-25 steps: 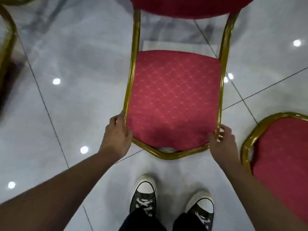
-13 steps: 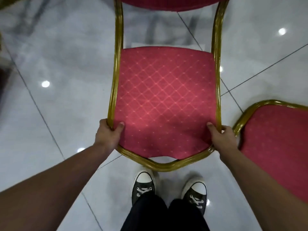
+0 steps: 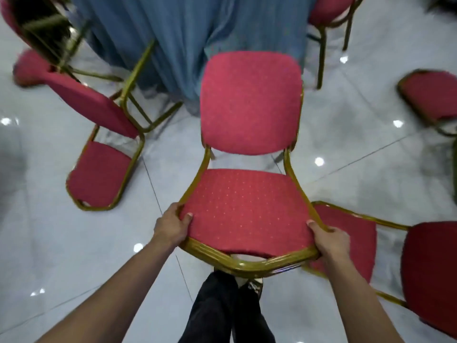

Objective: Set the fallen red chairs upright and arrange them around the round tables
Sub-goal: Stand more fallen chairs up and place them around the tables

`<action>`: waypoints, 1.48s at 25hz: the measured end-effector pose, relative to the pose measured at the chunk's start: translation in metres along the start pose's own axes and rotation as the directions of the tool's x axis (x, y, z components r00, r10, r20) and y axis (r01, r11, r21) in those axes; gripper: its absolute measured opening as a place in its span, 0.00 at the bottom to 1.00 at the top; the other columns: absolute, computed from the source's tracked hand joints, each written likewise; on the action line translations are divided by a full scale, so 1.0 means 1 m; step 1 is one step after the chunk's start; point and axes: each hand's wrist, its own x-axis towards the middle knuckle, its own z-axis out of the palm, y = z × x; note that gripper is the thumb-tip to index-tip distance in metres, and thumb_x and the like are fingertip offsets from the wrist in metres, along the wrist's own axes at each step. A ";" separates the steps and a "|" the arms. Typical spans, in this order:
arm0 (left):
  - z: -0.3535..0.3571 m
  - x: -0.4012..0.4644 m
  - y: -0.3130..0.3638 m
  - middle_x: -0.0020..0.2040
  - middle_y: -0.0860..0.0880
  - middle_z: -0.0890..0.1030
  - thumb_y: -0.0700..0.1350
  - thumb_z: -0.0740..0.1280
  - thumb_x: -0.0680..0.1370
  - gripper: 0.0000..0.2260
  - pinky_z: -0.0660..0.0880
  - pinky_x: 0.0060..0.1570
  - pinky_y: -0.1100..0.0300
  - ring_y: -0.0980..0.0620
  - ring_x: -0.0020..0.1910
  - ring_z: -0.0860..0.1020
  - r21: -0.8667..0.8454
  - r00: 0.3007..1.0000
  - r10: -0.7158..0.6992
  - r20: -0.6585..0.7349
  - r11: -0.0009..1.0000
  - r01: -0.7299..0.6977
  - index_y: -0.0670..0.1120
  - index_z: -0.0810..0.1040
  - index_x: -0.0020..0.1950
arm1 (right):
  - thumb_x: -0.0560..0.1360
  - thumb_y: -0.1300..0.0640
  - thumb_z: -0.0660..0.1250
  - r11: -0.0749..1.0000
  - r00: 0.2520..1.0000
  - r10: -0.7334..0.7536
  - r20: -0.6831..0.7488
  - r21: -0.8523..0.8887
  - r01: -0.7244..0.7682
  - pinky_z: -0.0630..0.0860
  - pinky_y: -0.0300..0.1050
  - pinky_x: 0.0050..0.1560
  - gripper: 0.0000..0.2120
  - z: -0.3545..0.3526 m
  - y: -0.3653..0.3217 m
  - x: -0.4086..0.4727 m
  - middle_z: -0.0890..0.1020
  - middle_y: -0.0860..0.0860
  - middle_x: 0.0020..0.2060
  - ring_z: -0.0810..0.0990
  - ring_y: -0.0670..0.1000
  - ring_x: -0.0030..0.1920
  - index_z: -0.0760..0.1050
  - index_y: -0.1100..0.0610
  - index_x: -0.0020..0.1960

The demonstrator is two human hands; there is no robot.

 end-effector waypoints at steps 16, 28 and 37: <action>-0.109 -0.070 0.141 0.83 0.47 0.49 0.58 0.56 0.82 0.32 0.57 0.77 0.45 0.44 0.81 0.50 0.362 0.803 0.595 -0.037 0.757 -0.544 0.56 0.43 0.82 | 0.81 0.55 0.67 0.731 0.953 -0.136 0.270 0.677 -0.088 0.79 0.60 0.60 0.10 -0.028 -0.216 -0.134 0.83 0.59 0.48 0.83 0.58 0.49 0.76 0.62 0.54; -0.162 0.053 0.274 0.82 0.48 0.40 0.50 0.61 0.81 0.39 0.54 0.77 0.41 0.43 0.81 0.43 0.369 0.787 0.611 -0.084 0.753 -0.545 0.59 0.35 0.80 | 0.83 0.42 0.55 0.854 0.845 -0.519 0.130 0.050 0.517 0.67 0.59 0.72 0.32 0.013 -0.381 -0.058 0.46 0.61 0.80 0.62 0.65 0.76 0.46 0.48 0.82; -0.177 0.104 0.363 0.82 0.48 0.36 0.53 0.64 0.80 0.43 0.50 0.78 0.40 0.42 0.81 0.41 0.389 0.877 0.474 0.078 0.796 -0.464 0.61 0.32 0.79 | 0.84 0.45 0.56 0.866 0.846 -0.495 0.198 0.033 0.499 0.67 0.60 0.72 0.34 0.002 -0.463 0.008 0.44 0.60 0.80 0.62 0.65 0.76 0.41 0.48 0.82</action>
